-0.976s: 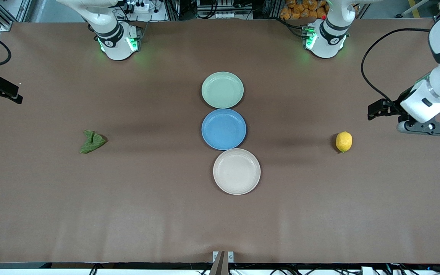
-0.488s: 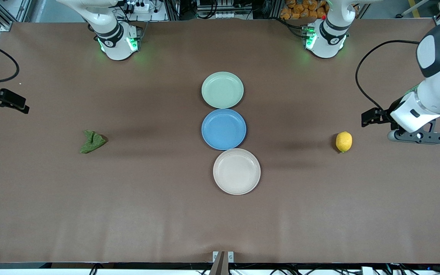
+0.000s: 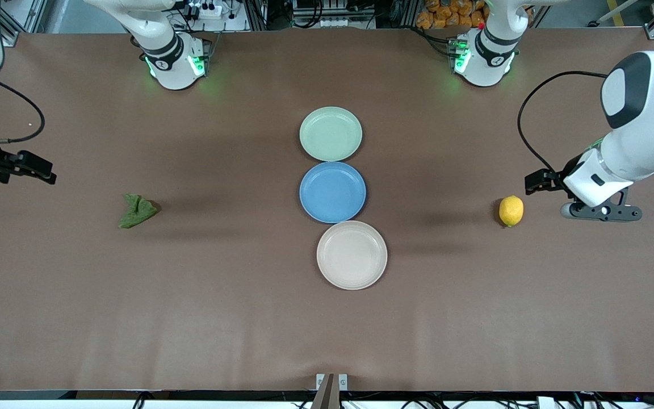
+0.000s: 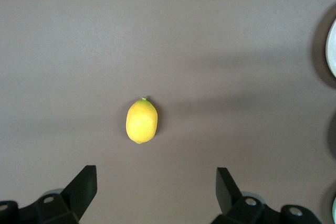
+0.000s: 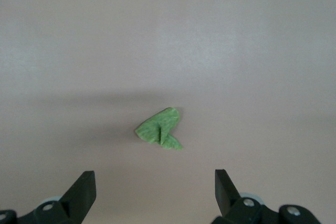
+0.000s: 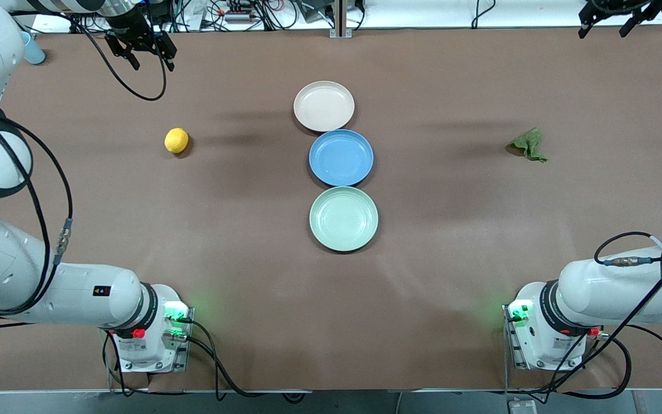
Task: Place lemon and lettuce in plates
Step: 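Move the left gripper toward the lemon while the right gripper approaches the lettuce, then lower the left gripper onto the lemon while the right gripper lowers onto lettuce, then close the left gripper on the lemon while the right gripper grips lettuce, then carry the lemon to the cream plate while the right gripper carries lettuce, then open the left gripper over the cream plate while the right gripper releases lettuce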
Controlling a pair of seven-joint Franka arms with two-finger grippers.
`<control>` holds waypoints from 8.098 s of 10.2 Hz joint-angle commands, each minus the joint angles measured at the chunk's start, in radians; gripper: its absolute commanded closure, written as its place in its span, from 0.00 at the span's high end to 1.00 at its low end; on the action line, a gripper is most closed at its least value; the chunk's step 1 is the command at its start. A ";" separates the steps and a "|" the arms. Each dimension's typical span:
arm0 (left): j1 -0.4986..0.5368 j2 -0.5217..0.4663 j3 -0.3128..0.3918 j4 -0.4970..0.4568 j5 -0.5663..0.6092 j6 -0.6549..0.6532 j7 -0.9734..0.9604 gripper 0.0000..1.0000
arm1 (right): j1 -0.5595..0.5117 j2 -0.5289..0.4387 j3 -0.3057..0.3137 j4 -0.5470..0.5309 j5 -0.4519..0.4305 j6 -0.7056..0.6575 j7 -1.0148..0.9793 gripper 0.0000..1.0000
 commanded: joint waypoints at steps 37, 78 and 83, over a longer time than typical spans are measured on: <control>0.094 0.216 -0.051 -0.320 0.222 0.546 0.003 0.00 | 0.029 0.191 0.003 -0.454 0.078 0.489 0.088 0.00; -0.358 0.618 -0.202 0.415 0.057 0.483 -0.949 1.00 | 0.430 0.403 0.739 -0.275 -0.037 0.474 1.271 1.00; -0.247 0.303 -0.196 0.412 0.091 0.297 -0.743 1.00 | 0.298 0.263 0.799 -0.274 -0.036 0.281 1.250 1.00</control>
